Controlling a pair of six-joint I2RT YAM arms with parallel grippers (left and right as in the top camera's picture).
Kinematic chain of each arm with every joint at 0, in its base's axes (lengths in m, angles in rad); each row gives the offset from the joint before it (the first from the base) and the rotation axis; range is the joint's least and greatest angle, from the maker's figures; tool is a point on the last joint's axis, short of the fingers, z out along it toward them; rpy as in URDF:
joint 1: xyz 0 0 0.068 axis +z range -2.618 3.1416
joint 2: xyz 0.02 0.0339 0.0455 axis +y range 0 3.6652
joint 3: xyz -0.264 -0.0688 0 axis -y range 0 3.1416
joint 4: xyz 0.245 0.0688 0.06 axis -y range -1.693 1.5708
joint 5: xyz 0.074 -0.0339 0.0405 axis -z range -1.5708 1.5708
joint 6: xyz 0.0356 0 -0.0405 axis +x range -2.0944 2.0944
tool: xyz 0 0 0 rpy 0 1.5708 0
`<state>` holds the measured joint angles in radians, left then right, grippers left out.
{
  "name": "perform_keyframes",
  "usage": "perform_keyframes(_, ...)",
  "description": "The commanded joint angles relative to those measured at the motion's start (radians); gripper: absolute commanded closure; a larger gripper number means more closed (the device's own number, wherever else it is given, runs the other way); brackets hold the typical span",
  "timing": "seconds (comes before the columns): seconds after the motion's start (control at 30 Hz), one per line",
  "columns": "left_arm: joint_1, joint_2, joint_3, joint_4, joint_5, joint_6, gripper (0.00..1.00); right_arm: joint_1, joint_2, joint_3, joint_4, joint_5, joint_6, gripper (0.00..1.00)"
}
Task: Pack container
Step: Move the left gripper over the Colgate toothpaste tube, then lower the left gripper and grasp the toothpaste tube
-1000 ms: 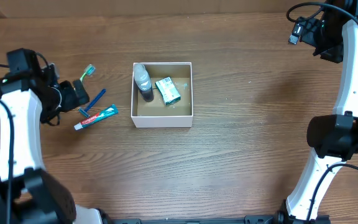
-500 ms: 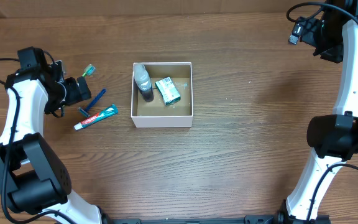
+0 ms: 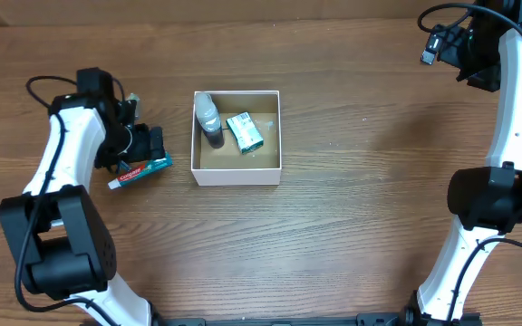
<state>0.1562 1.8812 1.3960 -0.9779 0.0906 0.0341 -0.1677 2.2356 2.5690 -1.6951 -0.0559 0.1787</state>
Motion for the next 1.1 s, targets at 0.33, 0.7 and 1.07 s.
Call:
perform_keyframes(0.33, -0.004, 0.165, 0.013, 0.029, -0.040, 0.123, 0.03, 0.000, -0.031, 0.001, 0.002, -0.005, -0.008, 0.00)
perform_keyframes(0.7, -0.006, 0.165, 0.013, -0.093, -0.009, 0.107, 0.28, 0.000, -0.031, 0.001, 0.002, -0.005, -0.008, 0.00)
perform_keyframes(1.07, -0.006, 0.165, 0.013, -0.130, -0.011, -0.004, 0.41, 0.000, -0.031, 0.001, 0.002, -0.005, -0.008, 0.00)
